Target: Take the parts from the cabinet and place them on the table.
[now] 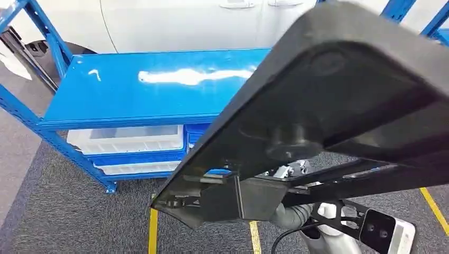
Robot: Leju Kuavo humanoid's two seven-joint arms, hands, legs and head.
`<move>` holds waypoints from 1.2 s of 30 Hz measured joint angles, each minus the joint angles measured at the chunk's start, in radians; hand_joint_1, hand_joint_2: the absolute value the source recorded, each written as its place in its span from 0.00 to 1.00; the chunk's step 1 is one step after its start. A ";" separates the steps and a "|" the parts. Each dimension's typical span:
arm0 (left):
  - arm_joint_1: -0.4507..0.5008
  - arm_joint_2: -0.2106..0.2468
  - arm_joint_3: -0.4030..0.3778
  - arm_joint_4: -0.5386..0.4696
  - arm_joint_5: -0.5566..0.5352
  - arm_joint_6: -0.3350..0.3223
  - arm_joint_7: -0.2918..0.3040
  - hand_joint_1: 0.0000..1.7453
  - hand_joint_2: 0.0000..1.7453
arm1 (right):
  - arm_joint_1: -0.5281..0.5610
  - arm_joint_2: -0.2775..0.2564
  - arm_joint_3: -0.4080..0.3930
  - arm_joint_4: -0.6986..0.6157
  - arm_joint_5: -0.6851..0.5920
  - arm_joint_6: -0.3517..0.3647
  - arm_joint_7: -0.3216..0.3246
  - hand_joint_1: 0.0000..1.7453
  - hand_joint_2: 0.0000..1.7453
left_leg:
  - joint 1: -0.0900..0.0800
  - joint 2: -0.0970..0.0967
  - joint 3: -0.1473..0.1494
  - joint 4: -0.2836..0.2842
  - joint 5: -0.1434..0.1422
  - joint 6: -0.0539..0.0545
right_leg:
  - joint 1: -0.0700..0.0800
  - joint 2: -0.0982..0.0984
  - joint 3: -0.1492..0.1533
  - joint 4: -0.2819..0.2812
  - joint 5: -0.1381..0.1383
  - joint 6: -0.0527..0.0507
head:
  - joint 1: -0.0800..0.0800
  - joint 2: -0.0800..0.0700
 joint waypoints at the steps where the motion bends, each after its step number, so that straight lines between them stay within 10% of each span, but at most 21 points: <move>1: 0.000 -0.002 0.000 0.000 0.000 0.000 -0.001 0.00 0.00 | -0.004 0.000 0.000 0.000 0.000 -0.001 0.005 1.00 1.00 | 0.000 0.000 -0.009 0.007 0.005 -0.003 | 0.001 0.000 0.069 -0.100 0.007 -0.008 | 0.000 0.000; 2: 0.000 -0.006 0.000 0.000 0.000 0.000 -0.003 0.00 0.00 | -0.009 0.000 0.000 0.000 0.000 -0.003 0.010 1.00 1.00 | -0.004 -0.001 -0.019 0.009 0.010 -0.009 | 0.009 0.000 0.105 -0.165 -0.024 -0.013 | 0.000 0.000; 6: 0.000 -0.006 0.000 0.000 -0.003 -0.005 -0.006 0.00 0.00 | -0.016 0.000 0.000 -0.002 -0.010 -0.017 0.024 1.00 1.00 | -0.002 -0.003 -0.025 -0.001 0.044 -0.032 | 0.009 -0.001 0.091 -0.186 0.000 -0.029 | 0.000 0.000; 10: 0.000 -0.008 -0.001 0.000 -0.009 -0.006 -0.008 0.00 0.00 | -0.017 0.000 0.000 0.003 -0.012 -0.020 0.012 1.00 1.00 | 0.006 -0.005 -0.091 0.200 -0.133 -0.047 | 0.004 -0.008 0.061 -0.186 0.031 -0.050 | 0.000 0.000; 12: 0.001 -0.008 -0.001 0.000 -0.010 -0.004 -0.010 0.00 0.00 | -0.017 0.000 0.000 0.008 -0.010 -0.019 0.002 1.00 1.00 | 0.008 -0.005 -0.114 0.320 -0.168 -0.056 | 0.003 -0.008 0.034 -0.177 0.044 -0.047 | 0.000 0.000; 14: 0.000 -0.008 -0.002 0.000 -0.012 -0.002 -0.010 0.00 0.00 | -0.017 0.000 0.000 0.012 -0.010 -0.017 -0.005 1.00 1.00 | 0.014 -0.005 -0.052 0.255 -0.117 -0.059 | 0.001 -0.008 0.014 -0.164 0.051 -0.042 | 0.000 0.000; 16: -0.001 -0.008 -0.004 0.000 -0.013 -0.002 -0.010 0.00 0.00 | -0.017 0.000 0.000 0.012 -0.011 -0.017 -0.007 1.00 1.00 | 0.019 -0.006 0.068 0.072 -0.066 -0.060 | -0.001 -0.007 0.000 -0.147 0.052 -0.038 | 0.000 0.000; 17: -0.003 -0.008 -0.006 0.000 -0.014 -0.002 -0.010 0.00 0.00 | -0.017 0.000 0.000 0.012 -0.011 -0.017 -0.010 1.00 1.00 | 0.016 -0.012 0.099 0.031 -0.100 -0.058 | 0.004 -0.008 -0.011 -0.144 0.056 -0.029 | 0.000 0.000; 21: 0.001 -0.008 -0.007 0.000 -0.019 -0.002 -0.011 0.00 0.00 | -0.016 -0.001 0.000 0.014 -0.012 -0.017 -0.022 1.00 1.00 | 0.007 -0.015 0.074 0.020 -0.076 -0.026 | 0.004 -0.005 -0.023 -0.145 0.082 -0.001 | 0.000 0.000; 23: -0.002 -0.009 -0.009 0.000 -0.021 -0.002 -0.014 0.00 0.00 | -0.015 -0.006 0.000 0.016 -0.011 -0.012 -0.035 1.00 1.00 | 0.012 -0.009 0.061 0.011 -0.058 -0.005 | -0.002 -0.002 -0.042 -0.111 0.033 0.007 | 0.000 0.000; 25: -0.001 -0.009 -0.011 0.000 -0.021 -0.003 -0.017 0.00 0.00 | -0.014 -0.011 0.000 0.021 -0.010 -0.003 -0.045 1.00 1.00 | 0.009 -0.007 0.039 0.011 -0.042 0.003 | -0.003 -0.001 -0.092 0.033 -0.075 0.013 | 0.000 0.000; 27: -0.001 -0.009 -0.013 0.000 -0.021 -0.004 -0.018 0.00 0.00 | -0.010 -0.015 0.000 0.025 -0.009 -0.002 -0.047 1.00 1.00 | 0.004 -0.006 0.017 0.013 -0.026 0.004 | -0.004 -0.002 -0.128 0.162 -0.121 0.016 | 0.000 0.000; 29: -0.001 -0.009 -0.015 0.000 -0.020 -0.008 -0.018 0.00 0.00 | -0.009 -0.017 0.000 0.029 -0.007 -0.002 -0.048 1.00 1.00 | 0.002 -0.005 -0.002 0.016 -0.012 0.002 | -0.004 -0.002 -0.086 0.130 -0.069 0.013 | 0.000 0.000; 31: -0.001 -0.010 -0.017 0.000 -0.021 -0.009 -0.018 0.00 0.00 | -0.009 -0.018 0.000 0.028 -0.005 -0.003 -0.049 1.00 1.00 | 0.001 -0.006 -0.016 0.020 -0.001 -0.003 | -0.001 -0.002 0.036 -0.048 -0.005 0.001 | 0.000 0.000; 32: -0.001 -0.014 -0.018 0.000 -0.021 -0.009 -0.017 0.00 0.00 | -0.010 -0.018 0.000 0.027 0.000 -0.003 -0.049 1.00 1.00 | 0.001 -0.005 -0.018 0.022 0.003 -0.007 | 0.003 -0.002 0.085 -0.129 -0.024 -0.009 | 0.000 0.000; 36: -0.001 -0.014 -0.018 0.000 -0.019 -0.008 -0.016 0.00 0.00 | -0.009 -0.018 -0.001 0.024 0.003 -0.002 -0.050 1.00 1.00 | 0.002 -0.004 -0.021 0.012 0.028 -0.032 | 0.013 -0.001 0.090 -0.163 -0.018 -0.029 | 0.000 0.000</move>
